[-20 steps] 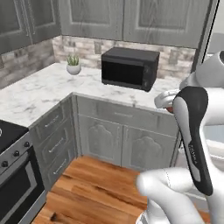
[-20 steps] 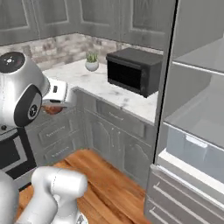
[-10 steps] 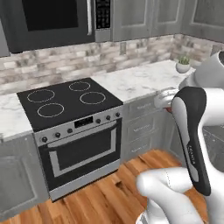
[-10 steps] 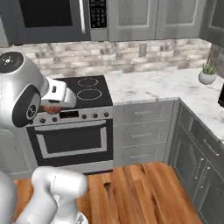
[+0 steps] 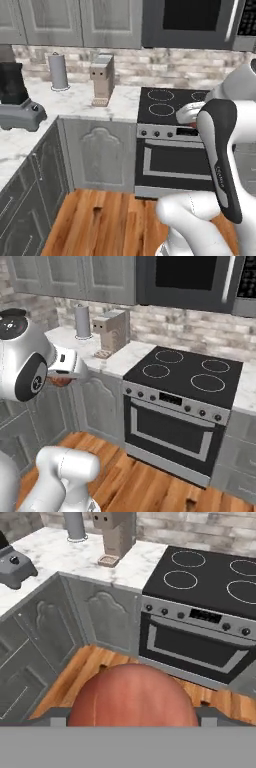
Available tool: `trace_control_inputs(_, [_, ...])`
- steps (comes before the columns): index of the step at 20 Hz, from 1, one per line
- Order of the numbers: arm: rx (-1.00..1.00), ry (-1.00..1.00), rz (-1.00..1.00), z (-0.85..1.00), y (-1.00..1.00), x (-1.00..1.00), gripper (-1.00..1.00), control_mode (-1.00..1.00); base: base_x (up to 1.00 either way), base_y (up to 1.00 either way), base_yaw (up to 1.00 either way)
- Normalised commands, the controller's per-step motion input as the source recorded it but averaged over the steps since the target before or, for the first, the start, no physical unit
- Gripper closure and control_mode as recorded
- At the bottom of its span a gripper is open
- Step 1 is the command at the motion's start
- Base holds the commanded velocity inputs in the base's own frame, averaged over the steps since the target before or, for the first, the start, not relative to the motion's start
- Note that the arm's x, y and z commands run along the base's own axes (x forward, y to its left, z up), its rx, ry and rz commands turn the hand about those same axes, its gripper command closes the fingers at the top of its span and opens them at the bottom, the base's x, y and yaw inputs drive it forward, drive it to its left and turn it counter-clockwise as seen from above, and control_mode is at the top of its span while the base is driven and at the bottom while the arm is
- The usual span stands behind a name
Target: Grab the onion and garlic from the fridge, place them in the blender, close the lid, and turn on the blender to create a marinade.
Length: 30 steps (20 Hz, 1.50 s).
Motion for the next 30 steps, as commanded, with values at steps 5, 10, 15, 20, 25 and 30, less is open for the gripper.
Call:
trace_control_inputs(5, [0.0,0.0,0.0,0.0,0.0,0.0,1.0,1.0,0.0,0.1,1.0])
trace_control_inputs(10, [0.0,0.0,0.0,0.0,0.0,0.0,1.0,1.0,0.25,0.01,0.9])
trace_control_inputs(15, [0.0,0.0,0.0,0.0,0.0,0.0,1.0,1.0,0.98,-0.47,0.58])
trace_control_inputs(20, [0.0,0.0,0.0,0.0,0.0,0.0,1.0,1.0,1.0,-0.52,0.5])
trace_control_inputs(25, [0.0,0.0,0.0,0.0,0.0,0.0,1.0,1.0,0.75,-0.63,0.42])
trace_control_inputs(30, [0.0,0.0,0.0,0.0,0.0,0.0,1.0,1.0,0.51,-0.31,0.3])
